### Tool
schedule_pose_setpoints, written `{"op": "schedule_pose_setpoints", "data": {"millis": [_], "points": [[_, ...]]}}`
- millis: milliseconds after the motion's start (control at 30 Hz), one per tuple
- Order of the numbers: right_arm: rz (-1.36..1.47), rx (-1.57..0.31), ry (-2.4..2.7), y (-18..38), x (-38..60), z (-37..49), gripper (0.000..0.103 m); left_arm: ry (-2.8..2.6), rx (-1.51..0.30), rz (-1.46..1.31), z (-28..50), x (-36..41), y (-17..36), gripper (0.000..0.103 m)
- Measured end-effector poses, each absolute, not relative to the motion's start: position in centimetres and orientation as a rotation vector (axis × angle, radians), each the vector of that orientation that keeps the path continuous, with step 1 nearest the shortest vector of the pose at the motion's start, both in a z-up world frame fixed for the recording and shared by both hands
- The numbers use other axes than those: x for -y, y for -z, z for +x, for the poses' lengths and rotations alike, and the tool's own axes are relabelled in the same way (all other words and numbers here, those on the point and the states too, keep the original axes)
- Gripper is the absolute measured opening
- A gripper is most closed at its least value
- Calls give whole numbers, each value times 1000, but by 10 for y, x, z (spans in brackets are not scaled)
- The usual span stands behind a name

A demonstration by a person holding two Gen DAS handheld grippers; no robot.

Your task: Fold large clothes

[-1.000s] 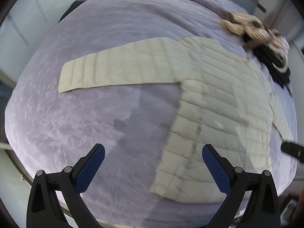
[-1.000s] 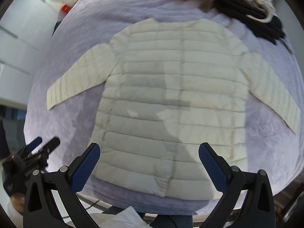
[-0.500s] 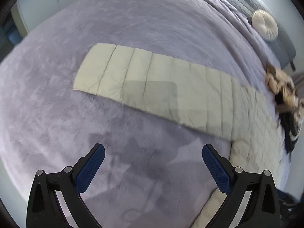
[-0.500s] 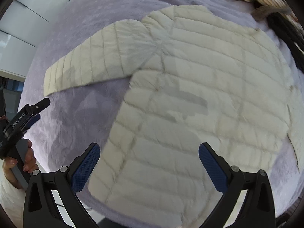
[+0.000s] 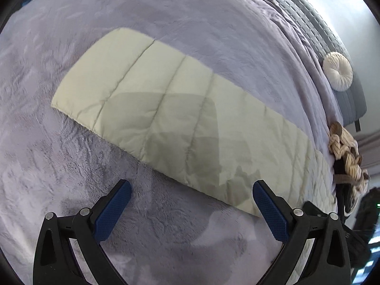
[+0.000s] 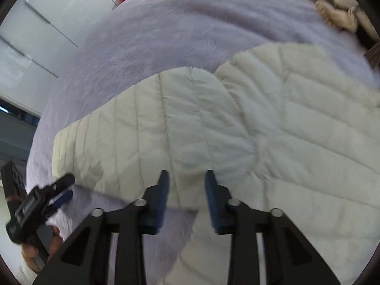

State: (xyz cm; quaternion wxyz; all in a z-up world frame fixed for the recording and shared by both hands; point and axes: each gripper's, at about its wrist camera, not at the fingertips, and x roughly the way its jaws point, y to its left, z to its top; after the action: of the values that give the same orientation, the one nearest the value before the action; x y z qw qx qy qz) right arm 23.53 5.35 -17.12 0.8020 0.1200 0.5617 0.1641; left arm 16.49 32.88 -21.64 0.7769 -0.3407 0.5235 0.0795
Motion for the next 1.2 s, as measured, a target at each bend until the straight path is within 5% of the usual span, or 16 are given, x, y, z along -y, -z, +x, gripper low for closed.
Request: {"op": "schedule_pose_setpoints", "data": {"millis": [333, 400, 533, 633, 933, 1200], "points": [[302, -1236, -335, 209, -67, 255, 29, -282, -1050, -653, 207, -330, 227, 98], [307, -1233, -337, 209, -66, 252, 29, -306, -1039, -656, 212, -333, 224, 74], [349, -1228, -344, 212, -63, 254, 29, -254, -1033, -644, 223, -337, 216, 46], [370, -1225, -347, 216, -62, 257, 29, -169, -1013, -627, 234, -331, 203, 13], [496, -1248, -375, 202, -37, 263, 29, 159, -868, -493, 257, -258, 113, 10], [559, -1133, -225, 145, 83, 228, 29, 492, -887, -239, 274, -98, 83, 10]]}}
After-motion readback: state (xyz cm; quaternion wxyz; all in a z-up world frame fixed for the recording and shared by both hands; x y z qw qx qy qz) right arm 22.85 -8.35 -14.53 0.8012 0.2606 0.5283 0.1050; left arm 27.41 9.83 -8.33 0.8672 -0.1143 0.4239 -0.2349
